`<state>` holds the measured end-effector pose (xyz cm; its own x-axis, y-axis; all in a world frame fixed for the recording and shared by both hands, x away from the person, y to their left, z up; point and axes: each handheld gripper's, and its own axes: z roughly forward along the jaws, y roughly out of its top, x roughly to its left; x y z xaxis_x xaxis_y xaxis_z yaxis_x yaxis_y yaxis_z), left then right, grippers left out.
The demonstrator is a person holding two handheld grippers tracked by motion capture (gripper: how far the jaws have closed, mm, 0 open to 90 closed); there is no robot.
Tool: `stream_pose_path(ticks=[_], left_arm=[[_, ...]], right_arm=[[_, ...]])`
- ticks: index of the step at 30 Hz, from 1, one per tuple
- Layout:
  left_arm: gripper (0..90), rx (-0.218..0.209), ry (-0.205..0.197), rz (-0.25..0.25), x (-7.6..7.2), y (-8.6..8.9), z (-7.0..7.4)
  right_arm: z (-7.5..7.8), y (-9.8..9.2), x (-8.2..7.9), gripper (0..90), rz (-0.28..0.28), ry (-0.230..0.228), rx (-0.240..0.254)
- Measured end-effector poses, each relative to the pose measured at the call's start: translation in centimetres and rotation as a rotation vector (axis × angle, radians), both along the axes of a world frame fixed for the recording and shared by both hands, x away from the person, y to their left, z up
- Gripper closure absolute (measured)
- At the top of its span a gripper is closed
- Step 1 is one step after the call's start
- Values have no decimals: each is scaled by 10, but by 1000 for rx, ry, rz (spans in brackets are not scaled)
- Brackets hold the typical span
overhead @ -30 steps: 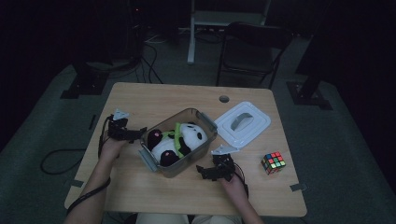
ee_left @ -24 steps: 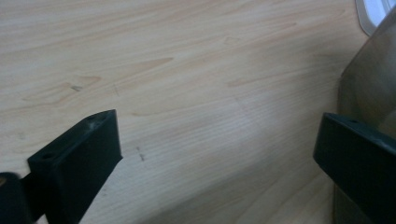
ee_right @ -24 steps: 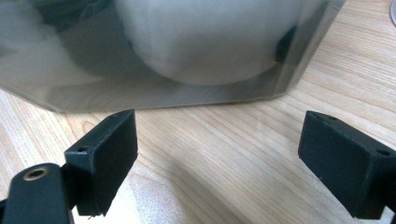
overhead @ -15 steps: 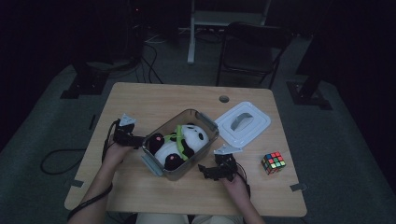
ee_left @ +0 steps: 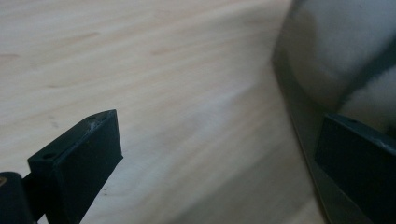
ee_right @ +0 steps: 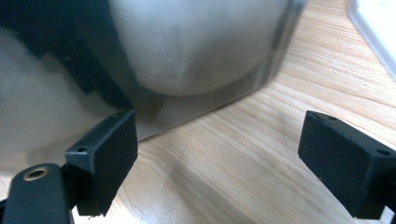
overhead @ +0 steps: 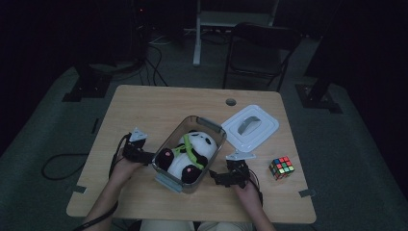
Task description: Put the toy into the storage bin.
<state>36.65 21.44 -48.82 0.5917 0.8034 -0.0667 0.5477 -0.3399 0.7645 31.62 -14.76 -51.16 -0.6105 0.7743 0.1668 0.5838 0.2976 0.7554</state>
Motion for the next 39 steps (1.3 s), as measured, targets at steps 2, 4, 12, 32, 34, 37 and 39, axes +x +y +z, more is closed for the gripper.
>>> stream_pose_path(ticks=[2, 4, 12, 32, 34, 37, 39], left_arm=[[18, 12, -2, -21, -5, -6, -1], [18, 18, 2, -48, -8, -11, -2], [18, 49, 7, -79, -18, -29, -4], [18, 74, 50, -147, -34, -54, -6], [18, 51, 46, -144, -34, -53, -4], [18, 23, 43, -130, -33, -45, 7], [18, 3, 28, -116, -33, -40, 15]], right_arm=[[0, -4, -1, 116, -7, -3, -2], [1, -9, -2, 116, -13, -1, 3], [3, -26, -1, 116, -43, -8, 16], [24, -51, -6, 134, -79, -45, 30], [28, -53, -7, 134, -79, -52, 21], [38, -60, -11, 135, -87, -68, 42], [49, -63, -15, 135, -90, -85, 65]])
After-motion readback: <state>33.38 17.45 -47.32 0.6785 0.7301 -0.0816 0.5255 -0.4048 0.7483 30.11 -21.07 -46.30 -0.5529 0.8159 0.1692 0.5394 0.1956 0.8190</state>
